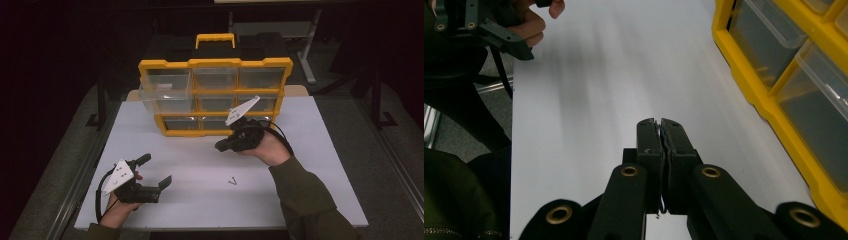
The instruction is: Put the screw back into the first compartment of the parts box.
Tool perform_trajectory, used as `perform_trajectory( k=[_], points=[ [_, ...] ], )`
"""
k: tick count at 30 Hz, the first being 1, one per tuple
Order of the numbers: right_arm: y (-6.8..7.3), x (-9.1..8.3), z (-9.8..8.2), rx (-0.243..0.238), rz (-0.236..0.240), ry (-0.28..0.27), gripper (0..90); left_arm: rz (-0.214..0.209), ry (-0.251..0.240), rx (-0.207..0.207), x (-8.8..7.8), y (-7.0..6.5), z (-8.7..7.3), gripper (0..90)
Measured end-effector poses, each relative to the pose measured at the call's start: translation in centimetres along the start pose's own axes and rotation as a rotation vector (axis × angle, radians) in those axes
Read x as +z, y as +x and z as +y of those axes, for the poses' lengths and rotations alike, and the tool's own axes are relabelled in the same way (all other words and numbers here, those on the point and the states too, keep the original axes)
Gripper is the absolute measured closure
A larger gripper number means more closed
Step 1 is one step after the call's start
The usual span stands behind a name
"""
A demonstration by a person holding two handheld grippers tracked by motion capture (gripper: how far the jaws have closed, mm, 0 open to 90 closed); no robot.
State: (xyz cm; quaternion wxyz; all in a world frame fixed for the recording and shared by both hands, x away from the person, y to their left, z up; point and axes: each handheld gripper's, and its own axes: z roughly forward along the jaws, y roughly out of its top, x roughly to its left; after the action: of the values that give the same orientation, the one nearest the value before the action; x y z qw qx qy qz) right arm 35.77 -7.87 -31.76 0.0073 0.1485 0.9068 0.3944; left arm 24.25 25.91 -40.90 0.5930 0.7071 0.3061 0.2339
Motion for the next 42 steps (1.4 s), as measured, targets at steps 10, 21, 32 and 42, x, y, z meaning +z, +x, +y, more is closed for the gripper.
perform_trajectory(
  k=[10, 21, 32, 42],
  points=[
    [0.0, -0.6, 1.5, -0.022, 0.0, -0.011, 87.6, -0.002, 0.006, 0.013, 0.1, 0.0, 0.0, 0.0],
    [-0.2, -1.4, 3.4, -0.05, 0.008, -0.05, 87.7, -0.002, 0.003, 0.011, 0.1, 0.0, 0.0, 0.0],
    [-0.3, -2.1, 5.5, -0.069, 0.003, -0.073, 87.6, -0.003, 0.0, 0.004, 0.0, -0.1, 0.1, 0.0],
    [-0.3, -3.0, 7.4, -0.105, -0.007, -0.084, 87.6, -0.002, -0.004, 0.015, 0.0, -0.1, 0.2, 0.0]
  ],
)
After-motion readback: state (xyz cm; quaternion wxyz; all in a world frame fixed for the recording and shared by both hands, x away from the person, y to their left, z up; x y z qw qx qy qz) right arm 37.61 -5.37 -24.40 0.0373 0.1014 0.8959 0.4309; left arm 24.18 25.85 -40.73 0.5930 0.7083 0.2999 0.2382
